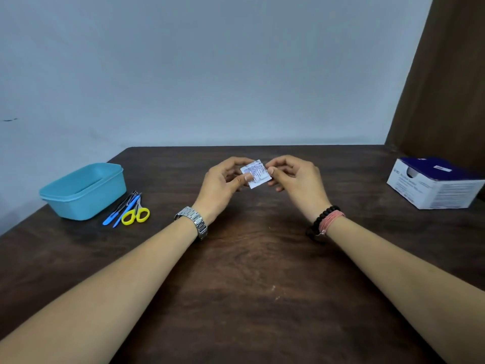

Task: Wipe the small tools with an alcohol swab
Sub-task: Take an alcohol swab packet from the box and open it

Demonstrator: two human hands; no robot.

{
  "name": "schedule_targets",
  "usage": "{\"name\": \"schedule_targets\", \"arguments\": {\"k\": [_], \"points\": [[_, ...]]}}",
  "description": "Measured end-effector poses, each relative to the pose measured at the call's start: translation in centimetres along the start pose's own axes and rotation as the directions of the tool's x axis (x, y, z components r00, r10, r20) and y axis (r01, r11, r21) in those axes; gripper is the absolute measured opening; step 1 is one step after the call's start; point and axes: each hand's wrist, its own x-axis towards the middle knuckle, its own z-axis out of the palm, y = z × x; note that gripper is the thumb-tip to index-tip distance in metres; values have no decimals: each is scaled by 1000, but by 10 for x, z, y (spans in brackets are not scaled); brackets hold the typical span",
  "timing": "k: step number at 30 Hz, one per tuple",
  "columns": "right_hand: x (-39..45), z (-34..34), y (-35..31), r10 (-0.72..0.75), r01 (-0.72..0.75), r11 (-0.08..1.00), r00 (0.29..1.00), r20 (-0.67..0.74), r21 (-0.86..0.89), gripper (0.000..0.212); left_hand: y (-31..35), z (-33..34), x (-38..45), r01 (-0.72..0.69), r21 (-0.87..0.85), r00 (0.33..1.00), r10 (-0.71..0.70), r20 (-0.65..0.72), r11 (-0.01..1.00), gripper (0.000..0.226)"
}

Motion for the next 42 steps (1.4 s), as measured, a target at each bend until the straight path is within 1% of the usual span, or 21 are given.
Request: {"name": "schedule_targets", "arguments": {"k": [2, 4, 6, 10, 13, 15, 19, 23, 31, 35, 39, 42], "points": [[-1, -1, 0, -14, 14, 999, 1000, -1, -34, 9, -1, 0, 0, 14, 1, 1000, -14, -3, 1000, 25], [-1, -2, 1, 13, -13, 1000, 1000, 21, 1, 10, -1, 1, 0, 15, -8, 1000, -16, -11, 1000, 27], [-1, -1, 0, 88, -97, 988, 993, 73, 119, 10, 1, 1, -1, 1, 8, 1000, -1, -21, 1000, 30], [-3, 2, -1, 234, -270, 893, 962, 141, 360, 9, 5, 2, -2, -43, 173, 999, 47, -18, 984, 36], [-2, -2, 0, 283, -342, 816, 939, 193, 466, 8, 7, 4, -4, -70, 222, 997, 65, 31, 972, 49], [-1, -2, 1, 293, -375, 790, 926, 240, 485, 9, 8, 5, -5, -80, 241, 996, 68, 57, 967, 56], [-2, -4, 1, 284, -393, 782, 915, 285, 484, 11, 9, 5, -6, -82, 235, 996, 70, 61, 969, 55], [-1, -6, -1, 265, -369, 809, 924, 275, 458, 10, 8, 6, -7, -107, 207, 992, 92, 84, 972, 53], [-2, -7, -5, 224, -300, 872, 947, 230, 386, 7, 5, 6, -6, -116, 209, 991, 101, 82, 971, 51], [0, -7, -2, 187, -231, 929, 967, 175, 288, 7, 6, 6, -7, -118, 216, 991, 101, 88, 969, 50], [1, -8, 3, 79, -87, 994, 990, 113, 68, 11, 7, 7, -7, -131, 244, 989, 110, 98, 961, 50], [0, -6, 2, 39, -41, 999, 995, 91, 21, 8, 8, 8, -7, -138, 269, 989, 118, 92, 953, 48]]}}
